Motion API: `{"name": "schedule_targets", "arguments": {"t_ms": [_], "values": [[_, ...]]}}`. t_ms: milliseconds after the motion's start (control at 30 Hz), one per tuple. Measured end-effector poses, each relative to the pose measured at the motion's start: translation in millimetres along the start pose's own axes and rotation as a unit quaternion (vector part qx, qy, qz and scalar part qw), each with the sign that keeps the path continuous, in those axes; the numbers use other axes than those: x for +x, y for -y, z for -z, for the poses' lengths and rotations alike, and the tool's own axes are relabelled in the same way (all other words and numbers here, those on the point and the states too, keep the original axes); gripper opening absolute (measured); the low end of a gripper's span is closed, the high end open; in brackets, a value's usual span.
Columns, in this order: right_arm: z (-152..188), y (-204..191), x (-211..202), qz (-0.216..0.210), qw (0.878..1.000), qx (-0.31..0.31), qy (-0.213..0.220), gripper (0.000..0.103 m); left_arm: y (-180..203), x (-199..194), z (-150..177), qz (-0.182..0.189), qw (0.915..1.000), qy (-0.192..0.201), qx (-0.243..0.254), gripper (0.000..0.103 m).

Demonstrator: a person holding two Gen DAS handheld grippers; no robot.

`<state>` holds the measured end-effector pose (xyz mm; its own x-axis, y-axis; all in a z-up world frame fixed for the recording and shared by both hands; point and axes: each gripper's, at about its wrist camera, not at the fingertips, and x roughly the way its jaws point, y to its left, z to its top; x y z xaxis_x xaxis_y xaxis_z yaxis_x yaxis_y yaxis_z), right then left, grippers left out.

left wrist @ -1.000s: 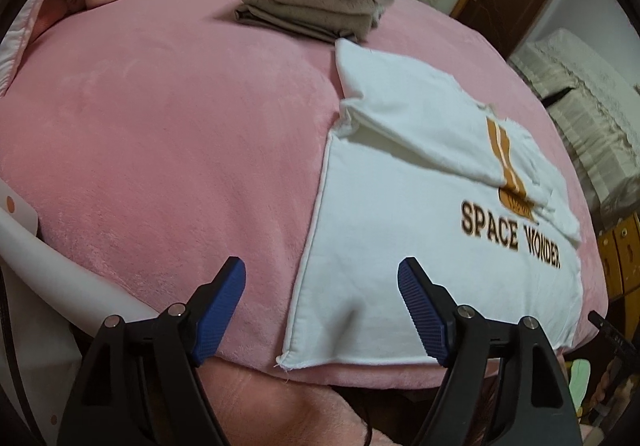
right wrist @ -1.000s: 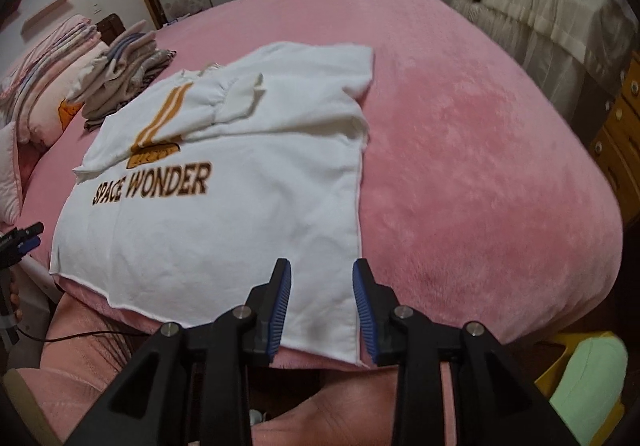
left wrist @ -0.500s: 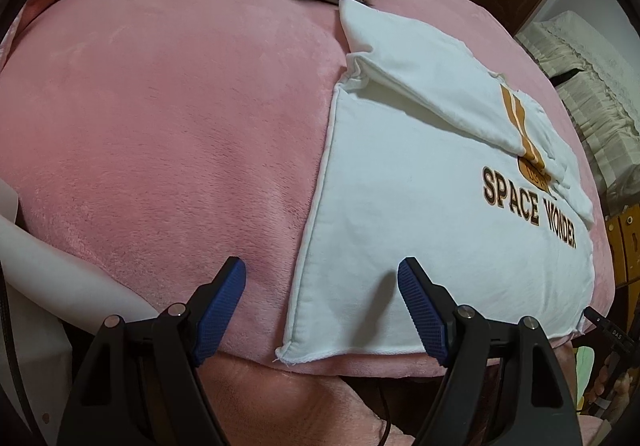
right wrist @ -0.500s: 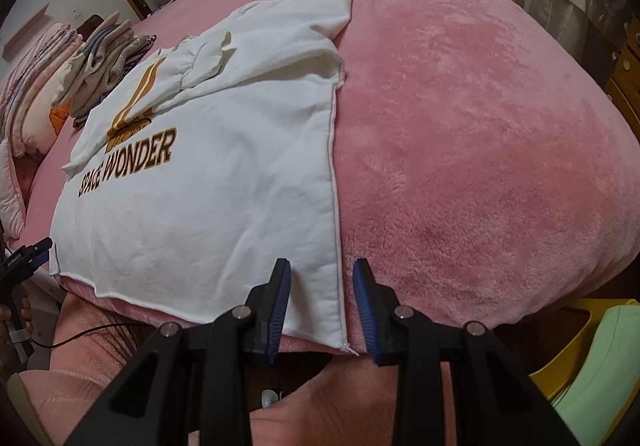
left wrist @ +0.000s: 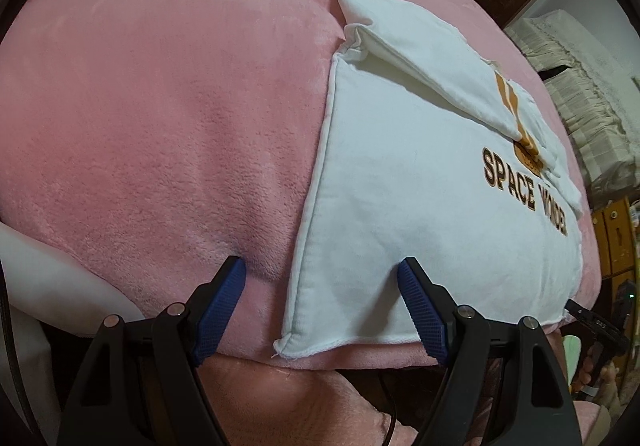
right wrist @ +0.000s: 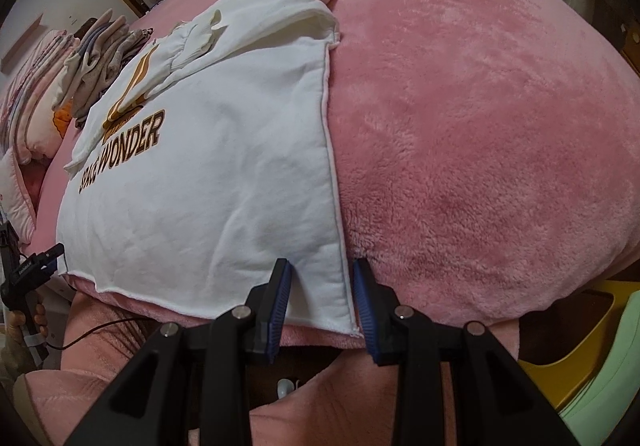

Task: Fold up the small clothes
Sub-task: 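Move both tools to the sweatshirt hem and grasp it, then lift the hem with both tools and fold it toward the collar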

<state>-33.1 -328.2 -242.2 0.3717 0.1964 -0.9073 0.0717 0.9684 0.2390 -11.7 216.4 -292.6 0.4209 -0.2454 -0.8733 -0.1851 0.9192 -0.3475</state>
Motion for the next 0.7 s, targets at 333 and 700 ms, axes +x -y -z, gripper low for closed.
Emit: {"name": "schedule_targets", "arguments": {"t_ms": [333,700], "values": [[1,5,-1,-0.022,1.0,-0.006,0.001,0.03,-17,-1,10,0.063,0.9974,-0.025,-0.022,0.029],[-3,-8,-18,-0.048,0.998,-0.049,0.001,0.007,-28,0,15,0.095,0.9909,-0.065,-0.071,0.006]]}}
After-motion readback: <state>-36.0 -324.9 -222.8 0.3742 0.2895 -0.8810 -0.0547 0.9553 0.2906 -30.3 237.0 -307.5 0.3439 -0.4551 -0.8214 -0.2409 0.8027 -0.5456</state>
